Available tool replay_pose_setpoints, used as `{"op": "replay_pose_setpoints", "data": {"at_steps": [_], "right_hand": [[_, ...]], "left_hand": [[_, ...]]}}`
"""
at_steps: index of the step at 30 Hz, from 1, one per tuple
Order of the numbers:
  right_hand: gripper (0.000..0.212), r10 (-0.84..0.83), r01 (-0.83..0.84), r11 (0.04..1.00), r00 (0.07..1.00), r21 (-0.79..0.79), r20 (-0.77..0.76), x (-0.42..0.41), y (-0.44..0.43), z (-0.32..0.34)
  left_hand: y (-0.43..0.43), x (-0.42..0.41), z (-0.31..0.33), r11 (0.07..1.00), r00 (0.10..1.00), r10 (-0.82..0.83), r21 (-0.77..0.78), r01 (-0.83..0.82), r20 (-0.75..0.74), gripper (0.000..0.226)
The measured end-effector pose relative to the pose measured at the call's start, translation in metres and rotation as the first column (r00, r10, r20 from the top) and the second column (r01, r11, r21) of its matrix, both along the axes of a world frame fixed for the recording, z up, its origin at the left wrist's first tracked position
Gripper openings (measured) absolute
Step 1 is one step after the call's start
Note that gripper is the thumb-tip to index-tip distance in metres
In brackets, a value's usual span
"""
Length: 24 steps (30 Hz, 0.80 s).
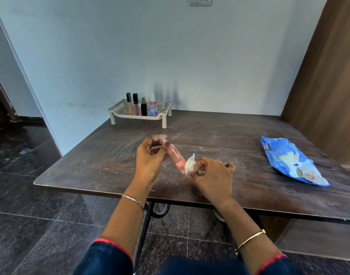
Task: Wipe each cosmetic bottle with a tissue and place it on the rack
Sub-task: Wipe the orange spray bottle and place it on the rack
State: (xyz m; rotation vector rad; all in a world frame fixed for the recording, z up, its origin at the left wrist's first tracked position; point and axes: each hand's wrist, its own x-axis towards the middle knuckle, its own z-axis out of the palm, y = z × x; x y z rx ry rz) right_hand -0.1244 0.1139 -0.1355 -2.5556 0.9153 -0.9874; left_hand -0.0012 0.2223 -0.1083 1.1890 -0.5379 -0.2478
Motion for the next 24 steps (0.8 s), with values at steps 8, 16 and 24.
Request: {"op": "replay_pose_setpoints", "data": {"at_steps": [8,16,24], "right_hand": [[0.02,0.018,-0.009,0.999,0.981,0.048,-0.192,-0.001,-0.023,0.023],[0.035,0.326,-0.329,0.928,0.944,0.176,0.045,0.047,-0.008,0.067],[0.061,0.606,-0.603,0.793,0.796,0.089,-0.013,0.152,0.003,0.109]], "left_hand": [[0.002,0.003,0.015,0.998,0.998,0.058,0.0,-0.058,-0.021,0.019],[-0.002,0.02,0.035,0.996,0.995,0.094,0.002,-0.094,-0.044,0.024],[-0.003,0.102,0.063,0.952,0.959,0.26,0.135,-0.274,0.112,0.025]]}}
